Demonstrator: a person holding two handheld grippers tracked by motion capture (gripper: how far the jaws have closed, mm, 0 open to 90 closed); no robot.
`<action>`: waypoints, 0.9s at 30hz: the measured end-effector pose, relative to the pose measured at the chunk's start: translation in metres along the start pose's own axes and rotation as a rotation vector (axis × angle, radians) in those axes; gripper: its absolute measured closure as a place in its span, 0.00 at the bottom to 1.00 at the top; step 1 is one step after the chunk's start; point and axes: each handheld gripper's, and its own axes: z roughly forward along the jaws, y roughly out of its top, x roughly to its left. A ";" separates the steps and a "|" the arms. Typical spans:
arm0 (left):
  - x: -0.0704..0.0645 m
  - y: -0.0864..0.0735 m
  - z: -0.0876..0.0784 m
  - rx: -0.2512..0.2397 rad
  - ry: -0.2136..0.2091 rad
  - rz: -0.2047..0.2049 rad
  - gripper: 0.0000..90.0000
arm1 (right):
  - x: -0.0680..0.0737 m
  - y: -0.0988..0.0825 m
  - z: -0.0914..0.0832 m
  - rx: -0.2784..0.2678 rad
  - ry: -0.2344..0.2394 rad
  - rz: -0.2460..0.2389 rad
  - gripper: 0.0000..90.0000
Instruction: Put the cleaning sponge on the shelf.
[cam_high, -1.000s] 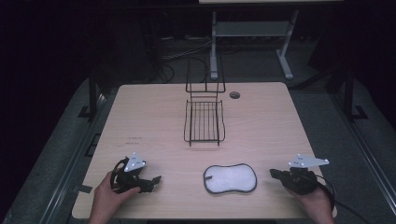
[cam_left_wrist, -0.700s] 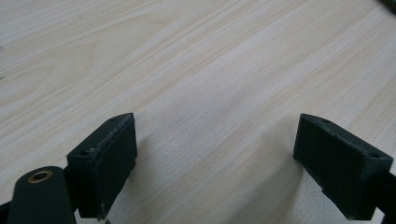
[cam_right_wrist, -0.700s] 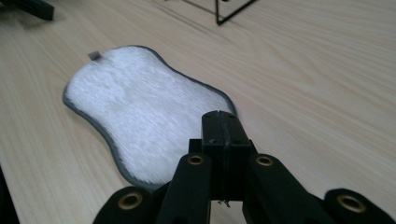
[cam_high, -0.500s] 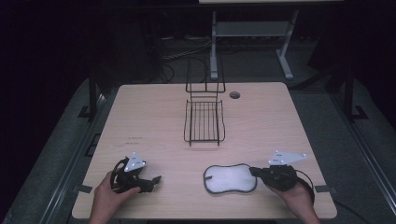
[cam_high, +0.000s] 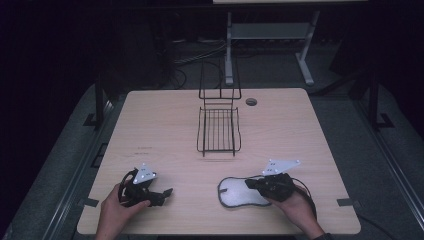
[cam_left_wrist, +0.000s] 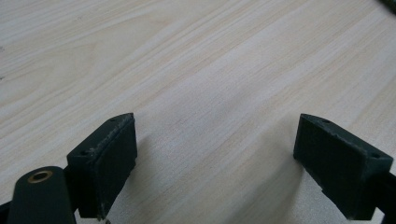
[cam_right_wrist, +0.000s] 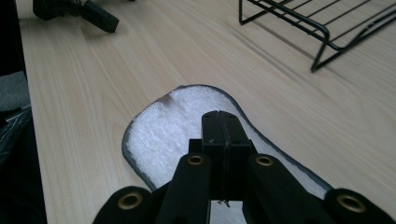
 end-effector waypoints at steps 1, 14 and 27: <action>0.000 0.000 0.000 0.000 0.000 -0.001 0.14 | 0.001 0.001 0.002 0.000 0.001 -0.003 1.00; 0.000 0.000 0.000 -0.003 0.000 -0.003 0.14 | 0.011 0.017 0.034 0.045 0.035 -0.036 1.00; 0.000 0.000 0.000 -0.002 0.000 -0.003 0.14 | 0.012 0.019 0.054 0.104 0.055 -0.058 1.00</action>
